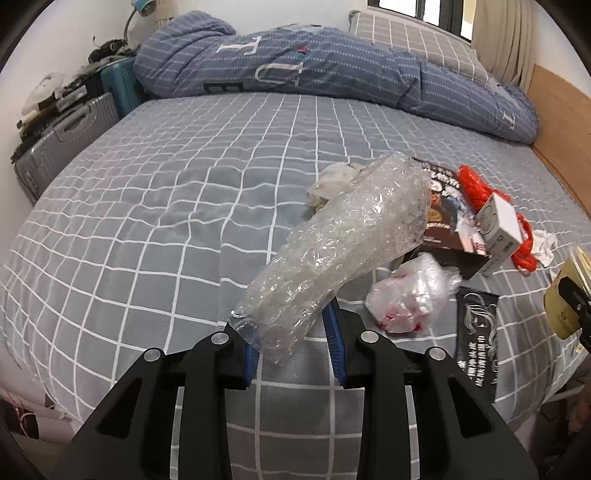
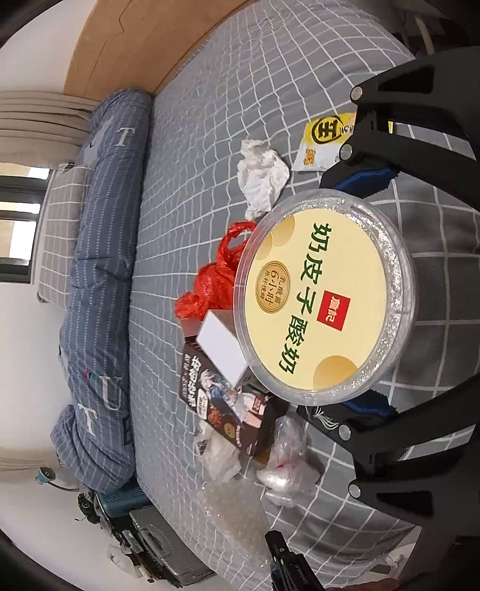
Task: Collect trash
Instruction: 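Carry the bubble wrap and the tub with both grippers over the floor bin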
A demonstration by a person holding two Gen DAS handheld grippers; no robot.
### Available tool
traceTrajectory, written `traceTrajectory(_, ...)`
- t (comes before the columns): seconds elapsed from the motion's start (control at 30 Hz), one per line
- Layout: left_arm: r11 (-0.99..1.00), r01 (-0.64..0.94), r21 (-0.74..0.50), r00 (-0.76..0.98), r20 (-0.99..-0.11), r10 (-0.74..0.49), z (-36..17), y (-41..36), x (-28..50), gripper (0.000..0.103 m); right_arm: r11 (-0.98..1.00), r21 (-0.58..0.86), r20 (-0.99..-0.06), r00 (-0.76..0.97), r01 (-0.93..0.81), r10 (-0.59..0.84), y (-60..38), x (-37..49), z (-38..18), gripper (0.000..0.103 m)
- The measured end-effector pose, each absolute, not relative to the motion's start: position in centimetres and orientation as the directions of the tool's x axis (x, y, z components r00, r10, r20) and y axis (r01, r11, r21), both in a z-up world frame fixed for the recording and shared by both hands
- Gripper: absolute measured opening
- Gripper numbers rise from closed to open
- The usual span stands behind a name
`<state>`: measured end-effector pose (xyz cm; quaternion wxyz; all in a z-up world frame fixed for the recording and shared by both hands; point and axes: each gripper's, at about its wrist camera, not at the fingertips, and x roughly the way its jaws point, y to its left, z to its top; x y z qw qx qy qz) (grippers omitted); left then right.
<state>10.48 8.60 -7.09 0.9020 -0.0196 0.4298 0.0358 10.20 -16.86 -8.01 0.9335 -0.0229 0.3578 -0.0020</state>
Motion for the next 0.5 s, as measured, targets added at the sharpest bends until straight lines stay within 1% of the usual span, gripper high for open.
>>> traceTrajectory(0.5,0.998,-0.059,-0.019,0.662,-0.749,0.025,-3.7,7.0,6.6,0.03,0.999,-0.042,-0.627,0.779,-0.008,-0.02,-16.8,5.8,-4.7,0.079)
